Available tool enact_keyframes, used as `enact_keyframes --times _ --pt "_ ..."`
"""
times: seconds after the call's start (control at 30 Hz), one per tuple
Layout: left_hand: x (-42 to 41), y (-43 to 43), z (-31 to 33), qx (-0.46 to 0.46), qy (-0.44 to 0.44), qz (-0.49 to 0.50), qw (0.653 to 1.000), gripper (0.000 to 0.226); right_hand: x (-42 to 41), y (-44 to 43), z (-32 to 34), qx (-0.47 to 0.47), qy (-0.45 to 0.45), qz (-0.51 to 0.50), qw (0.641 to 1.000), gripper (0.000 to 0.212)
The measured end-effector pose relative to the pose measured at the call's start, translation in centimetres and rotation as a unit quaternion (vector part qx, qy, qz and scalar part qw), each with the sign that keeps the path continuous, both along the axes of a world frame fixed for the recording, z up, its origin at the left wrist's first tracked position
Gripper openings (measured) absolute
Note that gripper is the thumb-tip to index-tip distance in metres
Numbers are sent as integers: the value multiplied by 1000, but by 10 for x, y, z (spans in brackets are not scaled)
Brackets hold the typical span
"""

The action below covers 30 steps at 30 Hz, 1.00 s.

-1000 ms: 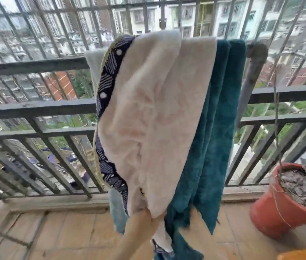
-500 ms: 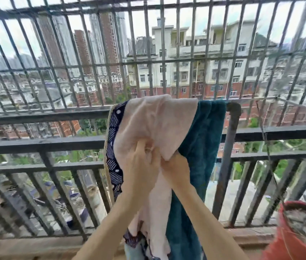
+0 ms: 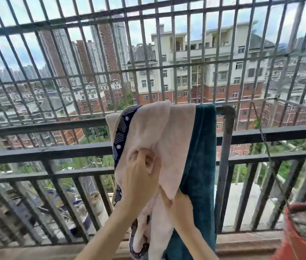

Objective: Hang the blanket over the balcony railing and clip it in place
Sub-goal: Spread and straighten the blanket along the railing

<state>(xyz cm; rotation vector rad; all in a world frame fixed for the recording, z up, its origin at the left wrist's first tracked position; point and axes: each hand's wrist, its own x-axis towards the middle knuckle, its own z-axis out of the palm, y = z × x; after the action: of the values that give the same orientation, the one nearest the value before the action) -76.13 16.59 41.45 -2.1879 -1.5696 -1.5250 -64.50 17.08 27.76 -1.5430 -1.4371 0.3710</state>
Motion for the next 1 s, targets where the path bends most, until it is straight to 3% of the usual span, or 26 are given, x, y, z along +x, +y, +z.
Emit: enact_keyframes --times 0.13,0.27,0.37,0.47,0.57,0.67,0.87,1.0 --pt "-33 -4 44 60 -69 72 993 28 7 1 10 -3 -4 28 1000 34" --pt "-52 16 80 13 -28 149 988 68 10 -1 15 -68 10 25 997 71" --pt "-53 34 86 -19 29 142 989 59 12 -15 26 -65 52 7 997 90" --pt "-49 44 86 -14 24 125 992 53 16 -32 56 -2 79 -5 997 76" --pt "-54 49 88 -19 45 131 990 56 15 -40 88 83 46 -45 994 59" --pt "-62 48 92 -9 93 99 991 41 1 -42 121 148 24 -42 988 52" --pt "-127 47 113 47 80 41 995 28 -65 -21 172 158 -49 -21 986 61" --pt "-190 45 117 73 94 10 993 27 -127 -7 189 150 -49 -23 987 69"
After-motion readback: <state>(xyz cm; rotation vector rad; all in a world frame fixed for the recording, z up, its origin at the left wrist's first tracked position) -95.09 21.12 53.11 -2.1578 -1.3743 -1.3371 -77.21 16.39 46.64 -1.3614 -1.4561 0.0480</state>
